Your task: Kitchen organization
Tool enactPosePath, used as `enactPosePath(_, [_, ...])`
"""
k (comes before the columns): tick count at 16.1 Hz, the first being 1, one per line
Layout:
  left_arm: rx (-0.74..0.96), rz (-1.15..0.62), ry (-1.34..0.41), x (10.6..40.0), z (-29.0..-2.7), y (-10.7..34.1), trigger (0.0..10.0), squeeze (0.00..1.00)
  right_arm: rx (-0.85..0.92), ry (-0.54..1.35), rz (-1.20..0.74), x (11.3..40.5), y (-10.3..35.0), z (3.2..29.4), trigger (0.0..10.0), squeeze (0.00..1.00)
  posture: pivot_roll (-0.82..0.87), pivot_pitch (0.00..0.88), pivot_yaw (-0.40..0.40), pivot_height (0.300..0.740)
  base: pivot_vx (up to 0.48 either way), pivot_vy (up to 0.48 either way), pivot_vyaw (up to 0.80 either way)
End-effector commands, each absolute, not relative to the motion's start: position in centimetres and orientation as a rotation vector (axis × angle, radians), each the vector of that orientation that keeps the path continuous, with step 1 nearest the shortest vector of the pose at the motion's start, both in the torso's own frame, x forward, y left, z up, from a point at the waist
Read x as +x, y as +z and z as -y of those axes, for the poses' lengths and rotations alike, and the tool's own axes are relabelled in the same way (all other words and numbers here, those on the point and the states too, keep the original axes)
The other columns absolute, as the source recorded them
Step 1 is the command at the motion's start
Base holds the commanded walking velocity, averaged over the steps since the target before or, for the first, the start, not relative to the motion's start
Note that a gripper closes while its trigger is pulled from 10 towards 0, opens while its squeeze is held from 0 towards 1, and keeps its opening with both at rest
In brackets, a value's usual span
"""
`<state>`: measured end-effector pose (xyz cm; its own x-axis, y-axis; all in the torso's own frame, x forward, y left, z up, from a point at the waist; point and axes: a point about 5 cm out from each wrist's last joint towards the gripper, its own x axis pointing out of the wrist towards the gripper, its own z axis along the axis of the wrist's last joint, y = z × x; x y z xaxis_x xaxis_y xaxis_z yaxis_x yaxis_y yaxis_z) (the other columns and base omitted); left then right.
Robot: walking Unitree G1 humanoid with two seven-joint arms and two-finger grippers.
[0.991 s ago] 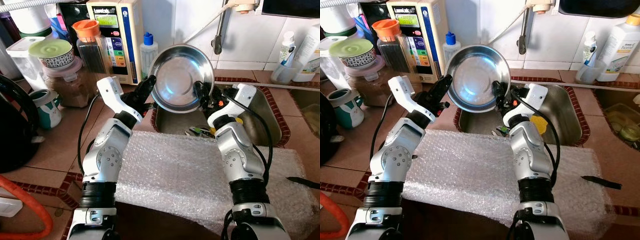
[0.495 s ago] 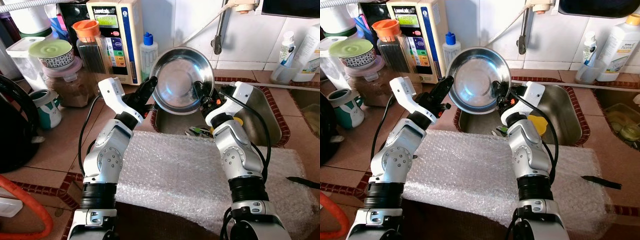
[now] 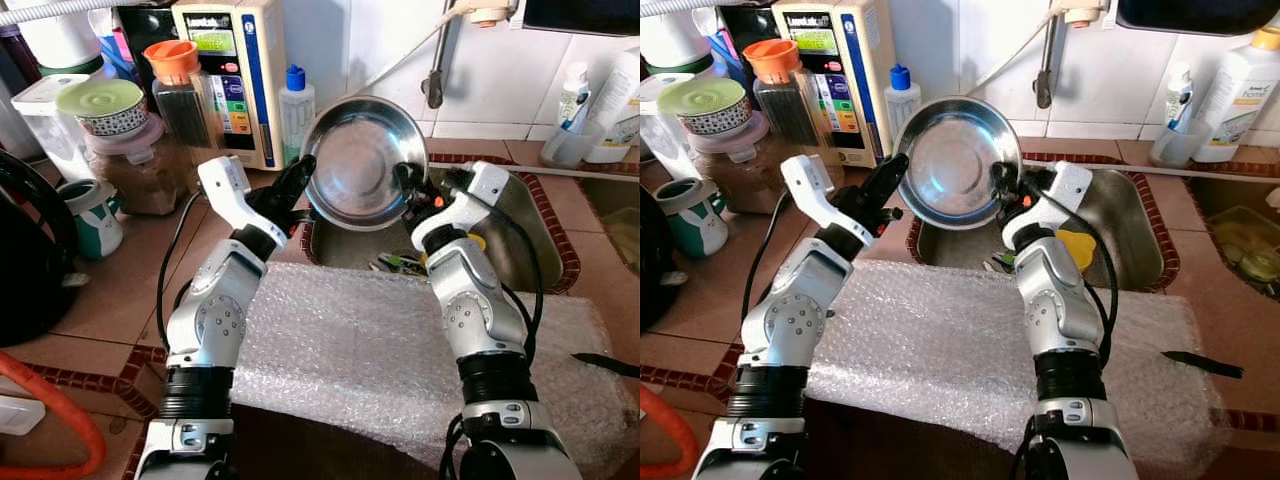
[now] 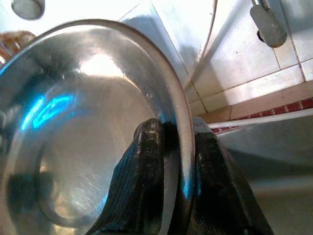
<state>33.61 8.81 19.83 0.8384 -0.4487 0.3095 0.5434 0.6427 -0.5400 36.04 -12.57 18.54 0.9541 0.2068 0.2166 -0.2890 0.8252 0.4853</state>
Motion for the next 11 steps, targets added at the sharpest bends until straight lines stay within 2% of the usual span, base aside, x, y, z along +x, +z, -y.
enactPosePath(1, [-0.648,0.178,-0.588,33.45,-8.74,20.50,0.0,0.00,0.558,0.225,0.156,36.27,18.94,13.09,0.0,0.00,0.00,0.000,0.091,0.740,0.000,0.000,0.00])
enactPosePath(2, [-0.648,0.174,-0.586,33.46,-8.73,20.45,1.1,0.00,0.561,0.221,0.152,36.30,18.88,13.13,0.0,0.00,0.00,0.000,0.090,0.740,0.000,0.000,0.00])
enactPosePath(3, [-0.648,0.174,-0.587,33.46,-8.71,20.46,1.1,0.00,0.562,0.221,0.152,36.30,18.87,13.14,0.0,0.00,0.00,0.000,0.090,0.740,0.000,0.000,0.00])
enactPosePath(4, [-0.642,0.174,-0.584,33.47,-8.75,20.46,3.2,0.00,0.562,0.220,0.152,36.29,18.86,13.14,0.0,0.00,0.00,0.000,0.090,0.740,0.000,0.000,0.00])
enactPosePath(5, [-0.638,0.172,-0.578,33.55,-8.78,20.45,3.8,0.00,0.562,0.219,0.150,36.29,18.82,13.18,0.0,0.00,0.00,0.000,0.090,0.740,0.000,0.000,0.00])
enactPosePath(6, [-0.638,0.172,-0.577,33.56,-8.78,20.44,3.8,0.00,0.565,0.216,0.147,36.28,18.78,13.23,0.0,0.00,0.00,0.000,0.090,0.740,0.000,0.000,0.00])
enactPosePath(7, [-0.636,0.169,-0.579,33.56,-8.75,20.42,4.3,0.00,0.571,0.212,0.144,36.29,18.71,13.35,0.0,0.00,0.00,0.000,0.090,0.740,0.000,0.000,0.00])
enactPosePath(8, [-0.638,0.164,-0.576,33.57,-8.73,20.37,8.2,0.00,0.577,0.210,0.143,36.30,18.70,13.45,0.0,0.00,0.00,0.000,0.090,0.740,0.000,0.000,0.00])
enactPosePath(9, [-0.639,0.160,-0.574,33.57,-8.72,20.33,8.2,0.00,0.581,0.208,0.143,36.30,18.70,13.51,0.0,0.00,0.00,0.000,0.090,0.740,0.000,0.000,0.00])
enactPosePath(10, [-0.644,0.148,-0.573,33.59,-8.65,20.19,10.0,1.00,0.589,0.208,0.139,36.31,18.66,13.62,0.0,0.00,0.00,0.000,0.089,0.740,0.000,0.000,0.00])
enactPosePath(11, [-0.647,0.139,-0.573,33.58,-8.61,20.05,10.0,1.00,0.592,0.208,0.137,36.30,18.59,13.66,0.0,0.00,0.00,0.000,0.089,0.740,0.000,0.000,0.00])
